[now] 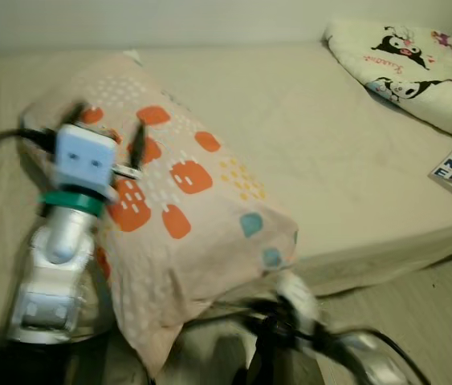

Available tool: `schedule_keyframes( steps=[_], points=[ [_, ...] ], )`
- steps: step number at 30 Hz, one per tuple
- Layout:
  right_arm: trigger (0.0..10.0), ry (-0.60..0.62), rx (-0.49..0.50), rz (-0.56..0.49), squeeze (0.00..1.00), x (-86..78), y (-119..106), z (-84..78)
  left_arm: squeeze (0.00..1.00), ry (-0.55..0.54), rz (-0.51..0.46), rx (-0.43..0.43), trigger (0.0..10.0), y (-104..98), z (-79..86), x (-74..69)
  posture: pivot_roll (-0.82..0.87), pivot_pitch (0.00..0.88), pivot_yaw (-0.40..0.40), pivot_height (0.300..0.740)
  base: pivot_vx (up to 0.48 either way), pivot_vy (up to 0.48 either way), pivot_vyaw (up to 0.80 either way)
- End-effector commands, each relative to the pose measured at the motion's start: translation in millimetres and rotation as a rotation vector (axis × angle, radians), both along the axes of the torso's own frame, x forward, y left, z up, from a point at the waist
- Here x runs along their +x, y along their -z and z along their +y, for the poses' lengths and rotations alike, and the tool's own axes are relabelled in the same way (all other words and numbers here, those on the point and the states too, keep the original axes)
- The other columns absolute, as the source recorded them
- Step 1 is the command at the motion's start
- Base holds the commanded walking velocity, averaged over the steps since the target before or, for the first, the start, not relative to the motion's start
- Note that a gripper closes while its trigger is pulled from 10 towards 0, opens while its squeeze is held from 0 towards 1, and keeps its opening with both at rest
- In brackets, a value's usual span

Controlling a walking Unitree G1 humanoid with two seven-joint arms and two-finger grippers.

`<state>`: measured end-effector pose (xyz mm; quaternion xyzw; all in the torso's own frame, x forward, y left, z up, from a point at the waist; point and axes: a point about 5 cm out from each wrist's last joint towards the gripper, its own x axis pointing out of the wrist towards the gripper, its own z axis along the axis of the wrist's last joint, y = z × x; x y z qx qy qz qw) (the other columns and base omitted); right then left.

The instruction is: Clean up the room

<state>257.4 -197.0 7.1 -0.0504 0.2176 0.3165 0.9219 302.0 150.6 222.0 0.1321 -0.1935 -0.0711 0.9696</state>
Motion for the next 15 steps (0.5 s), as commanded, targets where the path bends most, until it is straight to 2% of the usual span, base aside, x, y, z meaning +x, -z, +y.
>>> schedule_keyframes(
  steps=[1,2,3,4,5,6,7,8,9,10,11,13,14,15],
  points=[
    [10.0,0.137,-0.024,-0.074,0.00,10.5,-4.7,-5.3,0.00,0.040,0.046,-0.008,10.0,7.0,-6.8,0.7,0.08,0.115,-0.037,0.581,0.000,0.000,0.00],
    [10.0,0.347,-0.032,-0.154,0.00,25.7,-16.1,-17.5,0.00,0.090,0.094,-0.028,10.0,13.5,-13.6,0.9,0.07,0.112,-0.033,0.581,0.000,0.000,0.00],
    [10.0,0.347,-0.032,-0.154,0.00,25.7,-16.1,-17.5,0.00,0.090,0.094,-0.028,10.0,13.5,-13.6,0.9,0.07,0.112,-0.033,0.581,0.000,0.000,0.00],
    [10.0,0.525,-0.020,-0.224,0.00,38.1,-29.1,-27.7,0.00,0.157,0.129,-0.034,10.0,18.4,-20.6,-1.4,0.07,0.108,-0.029,0.581,0.000,0.000,0.00],
    [10.0,0.525,-0.020,-0.224,0.00,38.1,-29.1,-27.7,0.00,0.157,0.129,-0.034,10.0,18.4,-20.6,-1.4,0.07,0.108,-0.029,0.581,0.000,0.000,0.00],
    [10.0,0.669,0.011,-0.277,0.00,45.4,-45.1,-37.6,0.00,0.253,0.169,-0.040,10.0,21.6,-27.9,-7.1,0.07,0.108,-0.029,0.581,0.000,0.000,0.00],
    [10.0,0.669,0.011,-0.277,0.00,45.4,-45.1,-37.6,0.00,0.253,0.169,-0.040,10.0,21.6,-27.9,-7.1,0.07,0.108,-0.029,0.581,0.000,0.000,0.00],
    [10.0,0.766,0.051,-0.320,0.00,49.8,-59.1,-45.1,0.00,0.378,0.222,-0.045,10.0,25.6,-34.8,-17.0,0.08,0.102,-0.029,0.581,0.000,0.000,0.00],
    [10.0,0.766,0.051,-0.320,0.00,49.8,-59.1,-45.1,0.00,0.378,0.222,-0.045,10.0,25.6,-34.8,-17.0,0.08,0.102,-0.029,0.581,0.000,0.000,0.00],
    [10.0,0.822,0.082,-0.356,0.00,52.9,-70.7,-50.7,0.00,0.505,0.292,-0.049,10.0,31.7,-40.3,-29.7,0.08,0.102,-0.029,0.581,0.000,0.000,0.00],
    [10.0,0.822,0.082,-0.356,0.00,52.9,-70.7,-50.7,0.00,0.505,0.292,-0.049,10.0,31.7,-40.3,-29.7,0.08,0.102,-0.029,0.581,0.000,0.000,0.00],
    [10.0,0.874,0.108,-0.411,0.00,58.0,-81.9,-55.7,0.00,0.662,0.412,-0.087,10.0,45.1,-45.9,-49.7,0.09,0.100,-0.030,0.581,0.000,0.000,0.00],
    [10.0,0.874,0.108,-0.411,0.00,58.0,-81.9,-55.7,0.00,0.662,0.412,-0.087,10.0,45.1,-45.9,-49.7,0.09,0.100,-0.030,0.581,0.000,0.000,0.00],
    [10.0,0.898,0.117,-0.439,0.00,61.3,-86.4,-56.7,0.00,0.683,0.491,-0.116,10.0,57.9,-46.7,-56.1,0.10,0.101,-0.030,0.581,0.000,0.000,0.00]
  ],
)
